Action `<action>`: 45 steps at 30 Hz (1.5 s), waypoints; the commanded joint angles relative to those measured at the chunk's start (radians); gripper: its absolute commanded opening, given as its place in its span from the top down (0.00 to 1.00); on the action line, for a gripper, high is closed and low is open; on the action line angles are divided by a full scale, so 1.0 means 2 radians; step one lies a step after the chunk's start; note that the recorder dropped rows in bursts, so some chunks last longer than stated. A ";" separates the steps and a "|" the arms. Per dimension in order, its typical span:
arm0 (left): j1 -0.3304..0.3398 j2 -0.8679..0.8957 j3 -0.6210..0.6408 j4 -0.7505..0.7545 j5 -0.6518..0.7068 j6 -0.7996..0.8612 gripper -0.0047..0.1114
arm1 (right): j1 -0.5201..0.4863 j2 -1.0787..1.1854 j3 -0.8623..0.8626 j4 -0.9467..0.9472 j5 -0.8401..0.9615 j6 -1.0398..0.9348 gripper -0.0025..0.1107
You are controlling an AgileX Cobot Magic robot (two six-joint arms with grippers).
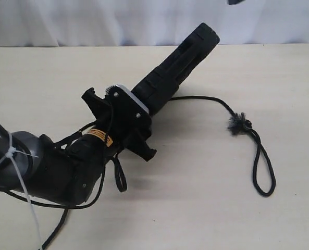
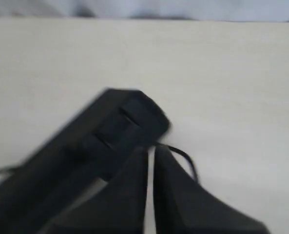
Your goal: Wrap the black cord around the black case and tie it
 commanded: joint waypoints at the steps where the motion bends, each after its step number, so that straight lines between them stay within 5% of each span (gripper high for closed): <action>1: 0.017 -0.007 -0.002 -0.034 -0.046 0.012 0.96 | -0.002 -0.019 0.051 -0.066 0.057 -0.113 0.94; 6: 0.028 -0.008 -0.002 -0.085 -0.032 0.014 0.96 | -0.001 -0.002 0.247 -0.085 -0.010 -0.314 0.94; 10: 0.066 -0.008 -0.002 -0.081 0.010 0.014 0.96 | -0.002 0.051 0.284 -0.143 -0.161 -0.134 0.93; 12: 0.072 -0.008 -0.002 -0.074 0.017 0.014 0.96 | -0.002 0.075 0.284 -0.207 -0.170 -0.051 0.76; 15: 0.072 -0.008 -0.003 -0.066 0.011 0.014 0.96 | 0.000 0.085 0.270 -0.171 -0.159 -0.011 0.41; 16: 0.072 -0.008 -0.003 -0.074 0.012 0.014 0.96 | 0.000 0.085 0.253 -0.153 -0.128 -0.013 0.40; 20: 0.072 -0.008 -0.003 -0.072 0.012 0.014 0.96 | -0.003 0.092 0.207 -0.051 -0.016 -0.133 0.40; 23: 0.072 -0.008 -0.003 -0.072 0.014 0.014 0.96 | -0.008 0.127 0.207 -0.088 -0.034 -0.086 0.40; 30: 0.072 -0.008 -0.003 -0.072 0.024 0.014 0.96 | -0.047 0.176 0.207 0.066 -0.137 -0.180 0.43; 33: 0.072 -0.008 -0.003 -0.071 0.025 0.014 0.96 | -0.047 0.179 0.207 0.047 -0.154 -0.092 0.94; 36: 0.072 -0.008 -0.003 -0.071 0.025 0.014 0.96 | -0.047 0.165 0.207 0.189 -0.112 -0.103 0.94; 39: 0.072 -0.008 -0.003 -0.071 0.025 0.014 0.96 | -0.047 0.164 0.207 0.220 -0.102 -0.132 0.94; 42: 0.072 -0.008 -0.003 -0.071 0.025 0.014 0.96 | -0.047 0.165 0.207 0.198 -0.084 -0.129 0.76; 43: 0.072 -0.008 -0.003 -0.071 0.025 0.014 0.96 | -0.047 0.165 0.207 0.207 -0.078 -0.131 0.63; 45: 0.072 -0.008 -0.003 -0.071 0.025 0.014 0.96 | -0.047 0.143 0.185 0.179 -0.039 -0.199 0.57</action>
